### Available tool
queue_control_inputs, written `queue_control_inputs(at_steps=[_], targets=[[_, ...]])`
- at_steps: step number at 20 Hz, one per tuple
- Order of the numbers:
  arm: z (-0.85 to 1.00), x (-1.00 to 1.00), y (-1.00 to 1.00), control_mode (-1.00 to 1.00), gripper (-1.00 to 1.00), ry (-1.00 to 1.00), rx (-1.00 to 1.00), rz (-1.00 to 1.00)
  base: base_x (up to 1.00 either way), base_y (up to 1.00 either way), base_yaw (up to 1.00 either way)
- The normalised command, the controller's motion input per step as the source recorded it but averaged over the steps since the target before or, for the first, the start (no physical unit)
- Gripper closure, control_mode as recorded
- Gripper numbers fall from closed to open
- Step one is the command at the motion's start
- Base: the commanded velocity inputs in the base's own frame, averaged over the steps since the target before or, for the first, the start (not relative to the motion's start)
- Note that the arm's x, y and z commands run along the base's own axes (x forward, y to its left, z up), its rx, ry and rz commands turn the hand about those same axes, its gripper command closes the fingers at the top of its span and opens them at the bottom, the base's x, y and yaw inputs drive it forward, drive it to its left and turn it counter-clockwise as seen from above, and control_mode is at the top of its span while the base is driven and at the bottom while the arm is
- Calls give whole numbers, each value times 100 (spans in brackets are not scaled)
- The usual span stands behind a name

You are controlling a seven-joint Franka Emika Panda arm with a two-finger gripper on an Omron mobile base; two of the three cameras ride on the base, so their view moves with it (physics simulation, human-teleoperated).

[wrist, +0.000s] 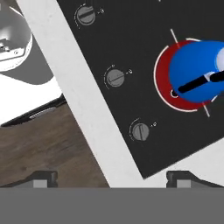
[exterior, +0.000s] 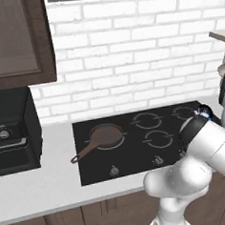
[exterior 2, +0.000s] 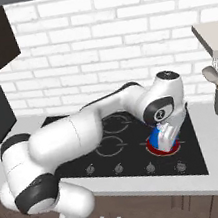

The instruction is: Pick the kettle from the counter and place it on a stove burner. Then turn the burner on.

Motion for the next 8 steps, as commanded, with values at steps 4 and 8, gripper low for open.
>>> queue_control_inputs(at_steps=[4, 8], targets=[[44, 0, 94, -100, -100, -2, -17, -27, 0, 0, 0], [42, 0, 92, -100, -100, -10, -12, -35, 0, 0, 0]])
